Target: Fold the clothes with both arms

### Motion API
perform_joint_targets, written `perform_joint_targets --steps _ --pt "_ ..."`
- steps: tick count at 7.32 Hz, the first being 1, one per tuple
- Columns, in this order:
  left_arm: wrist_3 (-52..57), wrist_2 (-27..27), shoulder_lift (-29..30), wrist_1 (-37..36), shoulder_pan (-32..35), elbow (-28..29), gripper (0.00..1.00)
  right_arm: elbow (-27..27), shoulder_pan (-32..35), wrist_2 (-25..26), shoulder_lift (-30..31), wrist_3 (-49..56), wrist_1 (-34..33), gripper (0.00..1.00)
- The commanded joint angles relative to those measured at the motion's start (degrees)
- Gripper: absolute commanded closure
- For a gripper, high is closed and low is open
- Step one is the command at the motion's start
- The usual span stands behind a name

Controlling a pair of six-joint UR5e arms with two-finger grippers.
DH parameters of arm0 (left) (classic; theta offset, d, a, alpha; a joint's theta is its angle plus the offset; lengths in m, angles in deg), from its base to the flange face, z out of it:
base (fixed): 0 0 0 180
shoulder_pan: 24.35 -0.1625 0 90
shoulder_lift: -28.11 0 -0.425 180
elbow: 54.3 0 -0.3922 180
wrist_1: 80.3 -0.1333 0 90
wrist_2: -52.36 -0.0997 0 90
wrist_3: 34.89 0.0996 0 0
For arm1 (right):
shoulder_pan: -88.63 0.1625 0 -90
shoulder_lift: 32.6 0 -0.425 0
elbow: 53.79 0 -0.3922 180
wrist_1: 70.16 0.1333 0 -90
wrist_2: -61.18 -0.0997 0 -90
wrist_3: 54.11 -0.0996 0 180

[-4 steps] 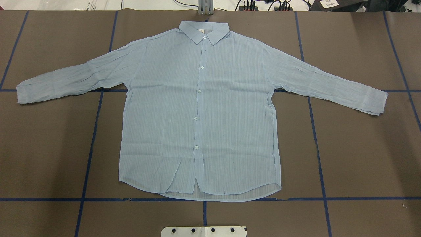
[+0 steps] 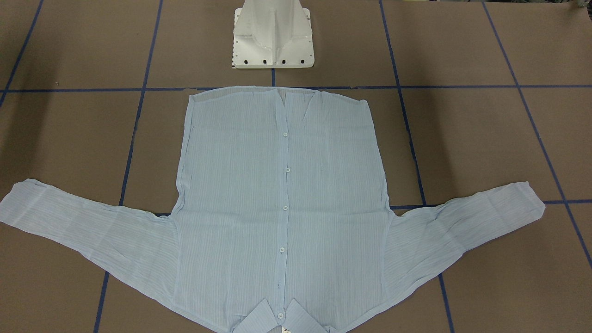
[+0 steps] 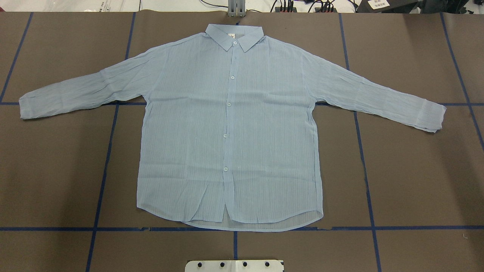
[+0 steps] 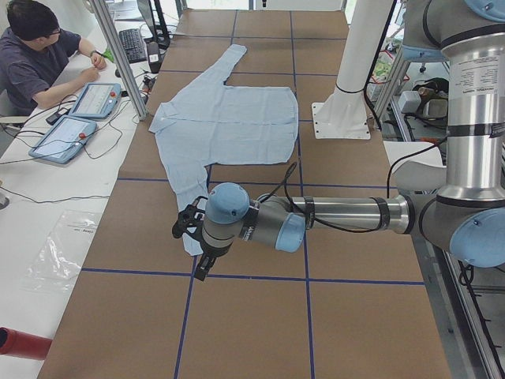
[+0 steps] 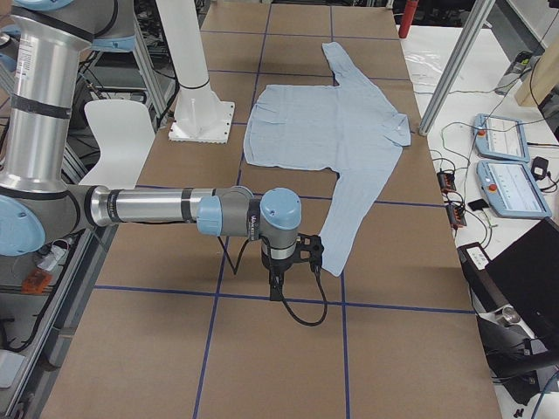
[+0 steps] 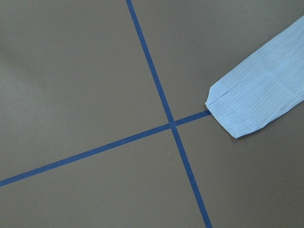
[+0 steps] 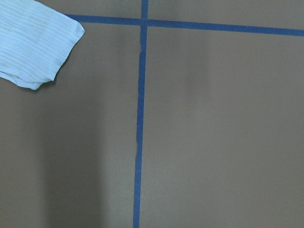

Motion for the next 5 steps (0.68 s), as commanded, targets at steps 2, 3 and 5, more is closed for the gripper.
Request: perform_joint_targets --steps 2,3,5 --pt "-0.5 0.0 0.1 14.8 0.1 0.6 0.00 -0.3 0.0 0.2 -7.8 -0.3 0.0 0.00" --pt "-0.5 -0.1 2.5 18.5 0.1 1.1 0.00 0.2 0.0 0.3 -11.0 -0.2 1.2 0.00" --pt "-4.4 0.1 7.0 19.3 0.1 4.6 0.00 1.3 -0.1 0.2 -12.9 -1.4 8.9 0.00"
